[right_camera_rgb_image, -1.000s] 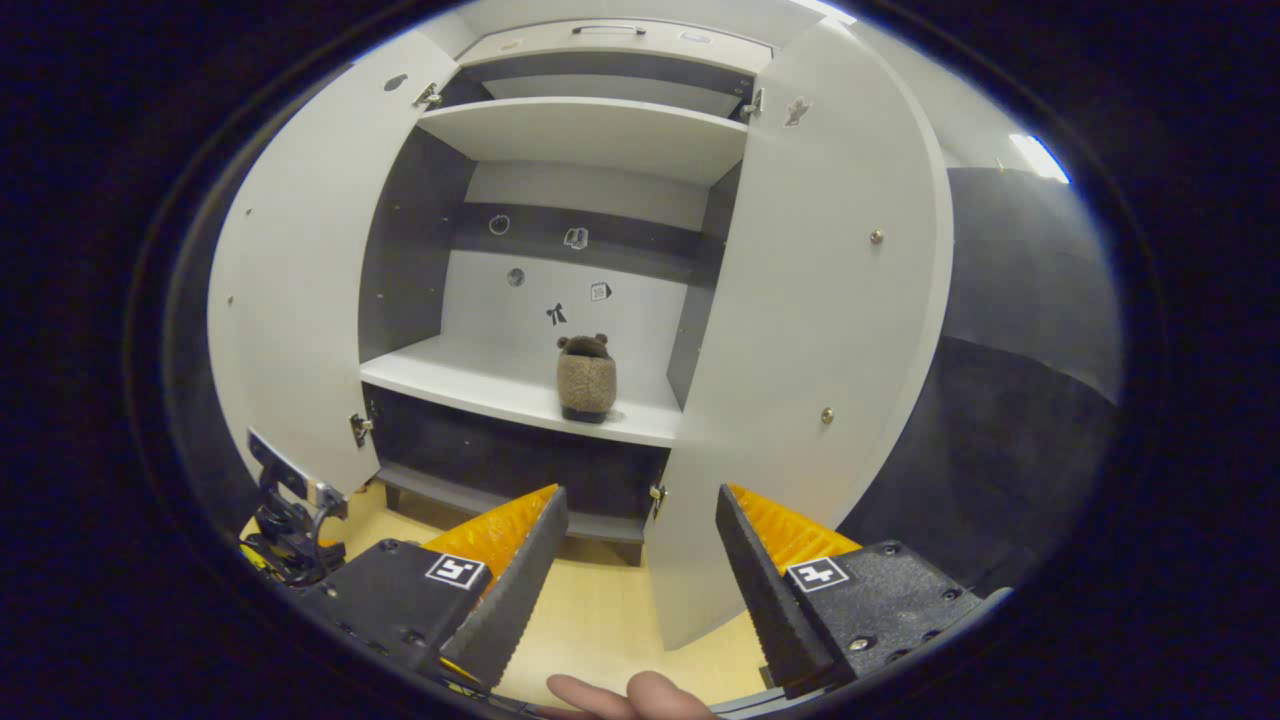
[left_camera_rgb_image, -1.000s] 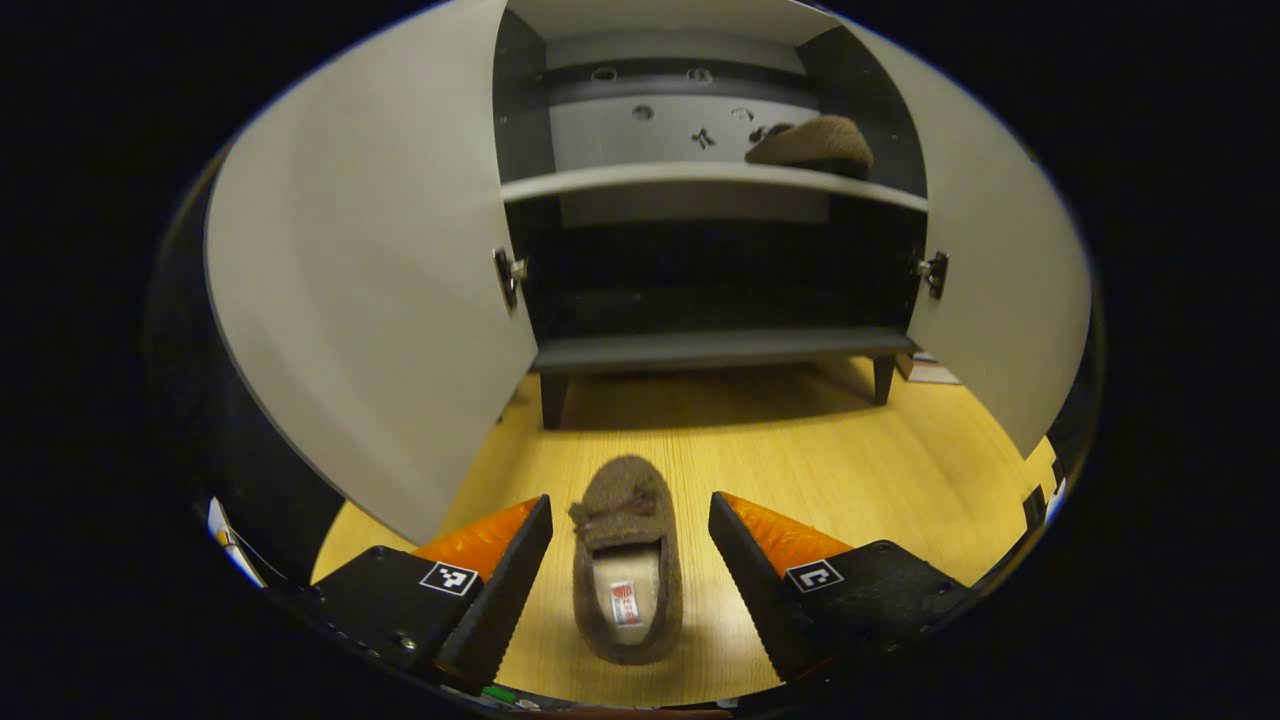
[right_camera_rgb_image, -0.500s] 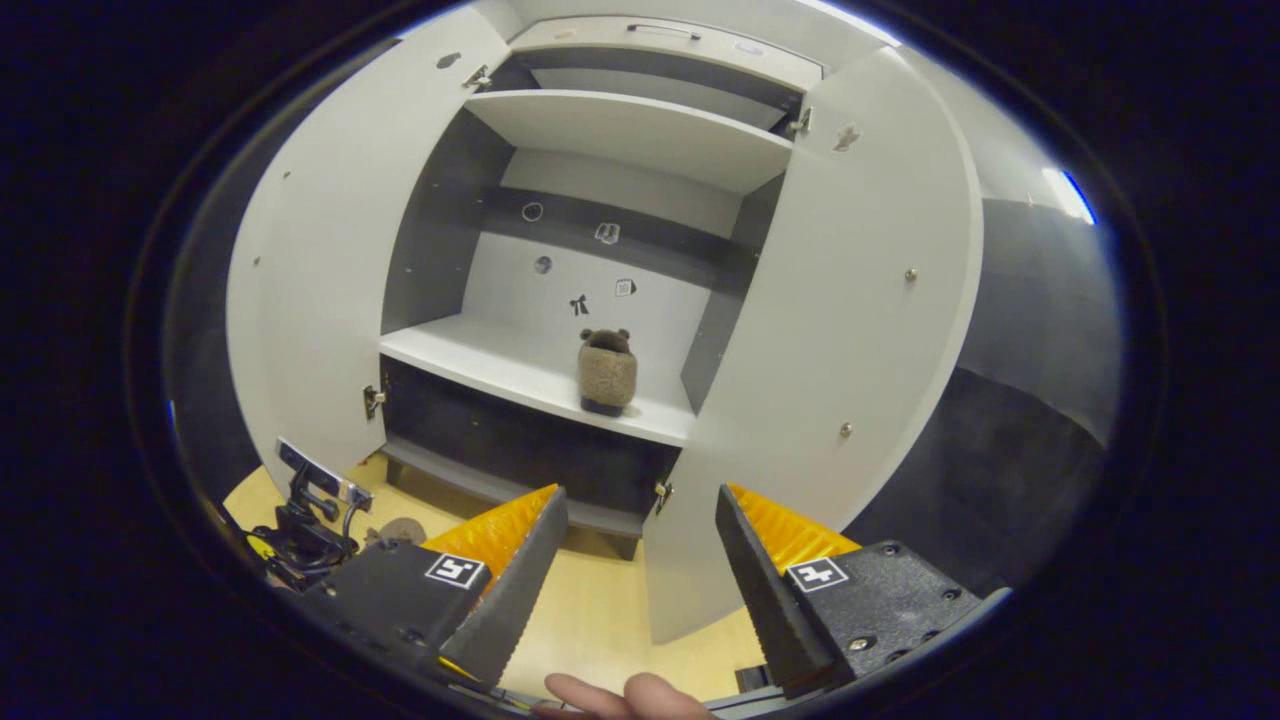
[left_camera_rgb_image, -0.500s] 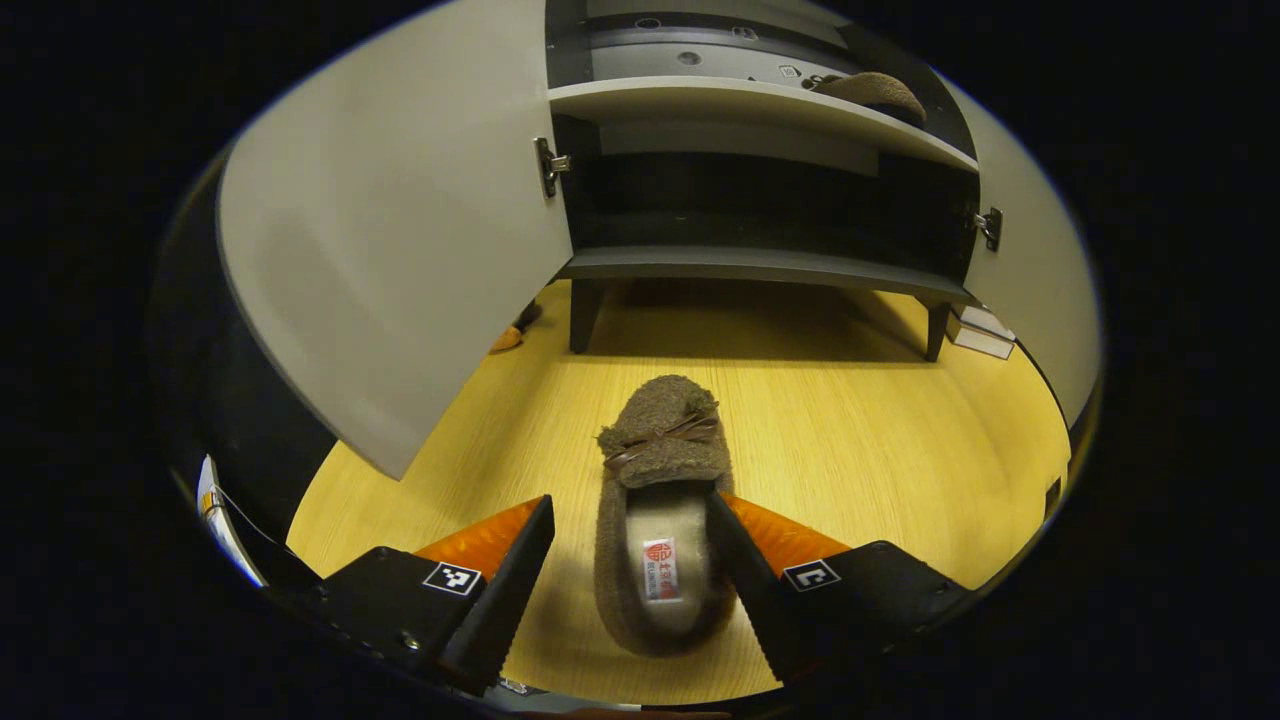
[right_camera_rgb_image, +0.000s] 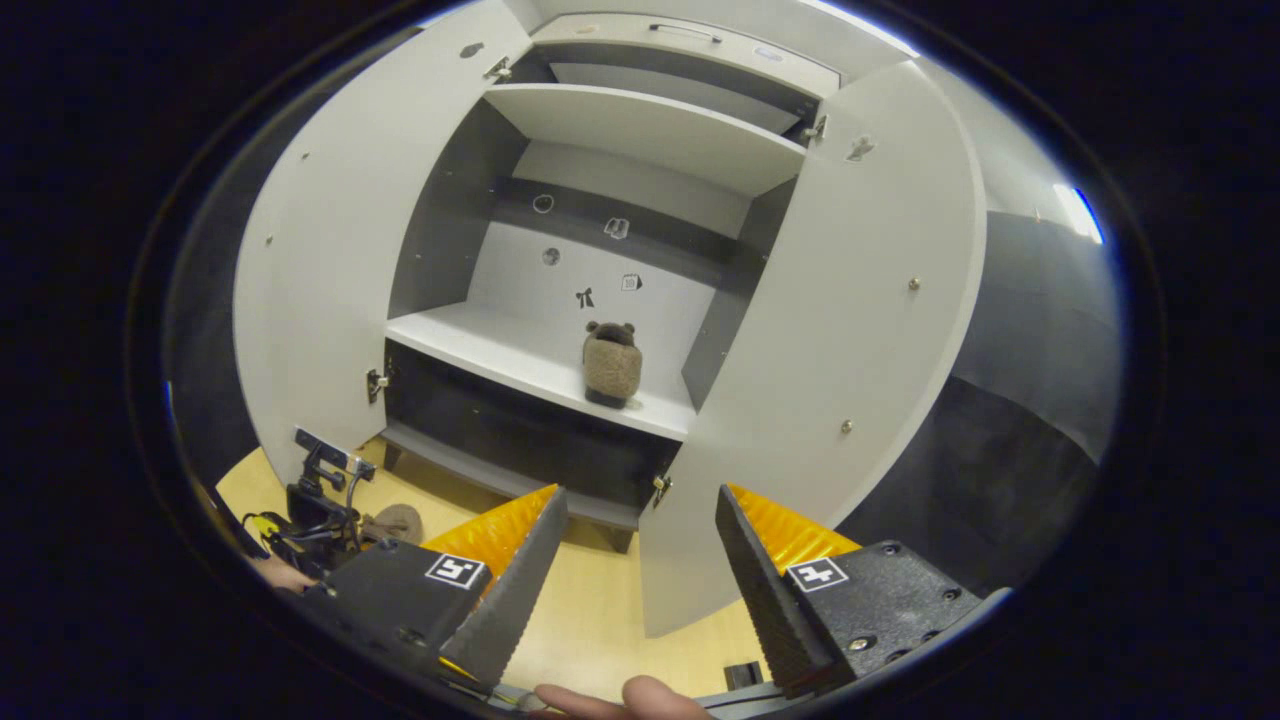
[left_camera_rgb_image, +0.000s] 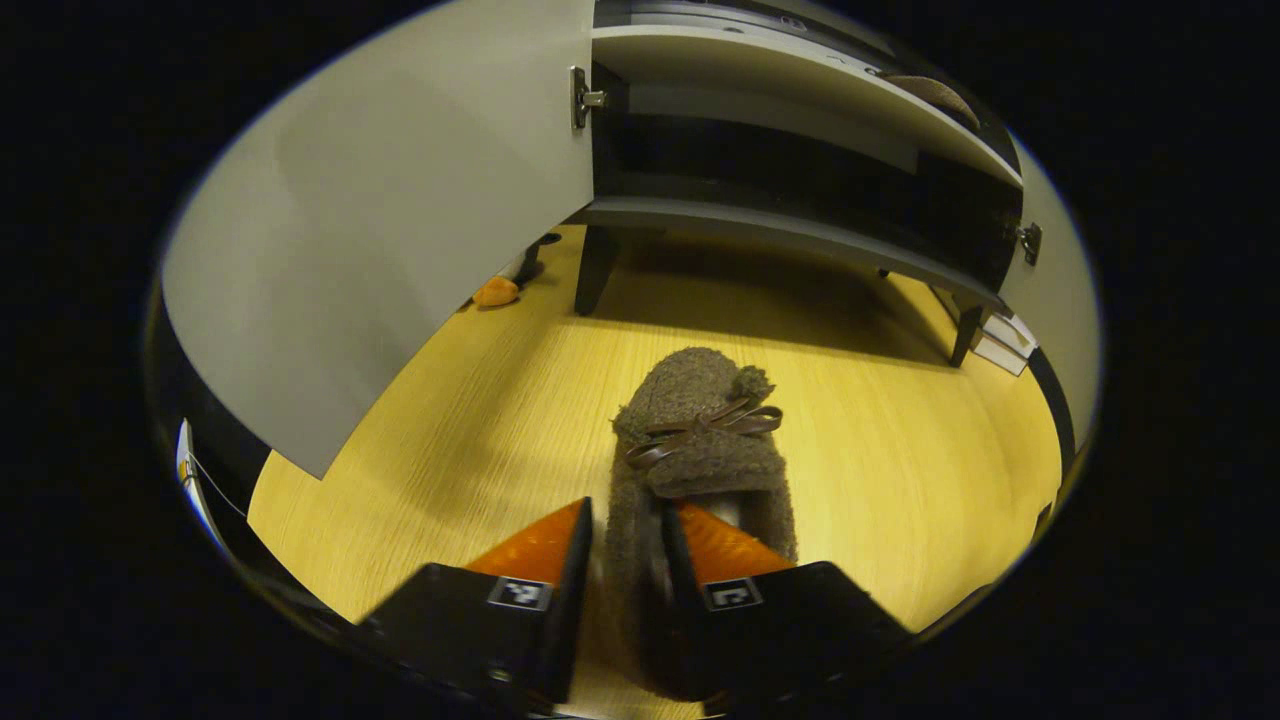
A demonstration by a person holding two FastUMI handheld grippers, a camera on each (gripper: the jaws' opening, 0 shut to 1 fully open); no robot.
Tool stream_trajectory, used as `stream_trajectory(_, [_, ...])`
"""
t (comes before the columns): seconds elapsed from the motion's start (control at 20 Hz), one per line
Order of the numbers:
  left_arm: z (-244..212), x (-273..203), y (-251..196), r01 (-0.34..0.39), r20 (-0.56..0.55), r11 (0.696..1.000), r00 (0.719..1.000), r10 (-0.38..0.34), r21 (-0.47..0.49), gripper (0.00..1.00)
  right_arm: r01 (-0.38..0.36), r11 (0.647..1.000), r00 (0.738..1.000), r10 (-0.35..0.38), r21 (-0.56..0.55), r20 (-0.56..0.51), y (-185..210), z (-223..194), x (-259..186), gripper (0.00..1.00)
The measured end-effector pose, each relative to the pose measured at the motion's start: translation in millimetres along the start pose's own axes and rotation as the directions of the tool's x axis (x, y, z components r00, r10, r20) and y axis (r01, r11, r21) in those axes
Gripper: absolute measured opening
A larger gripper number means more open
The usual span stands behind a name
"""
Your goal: Grab one shoe with the right hand and put it into the shoe cabinet, grab the other shoe with the left hand and put it into the shoe cabinet; then close the right door with the right hand and the left door with the left hand.
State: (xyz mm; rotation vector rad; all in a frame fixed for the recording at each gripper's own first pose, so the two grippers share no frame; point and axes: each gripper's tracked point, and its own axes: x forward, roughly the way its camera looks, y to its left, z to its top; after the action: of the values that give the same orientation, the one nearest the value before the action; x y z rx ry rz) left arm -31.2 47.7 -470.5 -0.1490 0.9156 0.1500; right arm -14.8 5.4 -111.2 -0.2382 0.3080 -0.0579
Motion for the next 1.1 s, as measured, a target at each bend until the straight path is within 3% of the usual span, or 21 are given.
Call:
stream_trajectory(0.2, [5.7, 5.5, -5.2, -0.024, 0.007, 0.996, 1.0, 0.024, 0.086, 0.12, -0.006, 1.0, 1.0, 0.006, -0.025, 0.017, 5.1, 4.0, -2.3, 0.99])
stream_trajectory(0.3, [10.2, 2.0, -4.0, -0.008, -0.01, 0.998, 1.0, 0.008, 0.055, 0.08, -0.009, 0.999, 1.0, 0.01, -0.032, 0.03, 6.0, 4.7, -2.1, 0.95])
stream_trajectory(0.45, [40.6, -24.0, -2.7, -0.016, 0.035, 1.0, 0.999, 0.015, 0.009, 0.08, -0.019, 1.0, 0.999, 0.019, -0.005, 0.028, 6.6, 5.4, 1.6, 0.95])
stream_trajectory(0.65, [113.9, -79.4, -11.5, 0.005, 0.153, 1.0, 0.988, -0.001, -0.03, 0.08, -0.055, 0.995, 0.998, 0.052, 0.079, 0.031, 13.2, 10.2, 8.3, 0.95])
stream_trajectory(0.75, [153.3, -108.0, -17.2, 0.015, 0.208, 0.999, 0.978, -0.009, -0.03, 0.08, -0.075, 0.989, 0.996, 0.069, 0.125, 0.052, 16.0, 15.4, 10.0, 0.99])
stream_trajectory(0.9, [216.5, -162.4, -26.3, -0.006, 0.301, 1.0, 0.954, 0.008, -0.007, 0.08, -0.106, 0.977, 0.991, 0.09, 0.182, 0.097, 17.6, 26.1, 13.8, 0.95])
stream_trajectory(1.1, [295.9, -234.3, -49.0, -0.008, 0.447, 0.999, 0.894, -0.011, 0.039, 0.08, -0.143, 0.948, 0.985, 0.108, 0.285, 0.135, 10.7, 37.4, 24.0, 0.95])
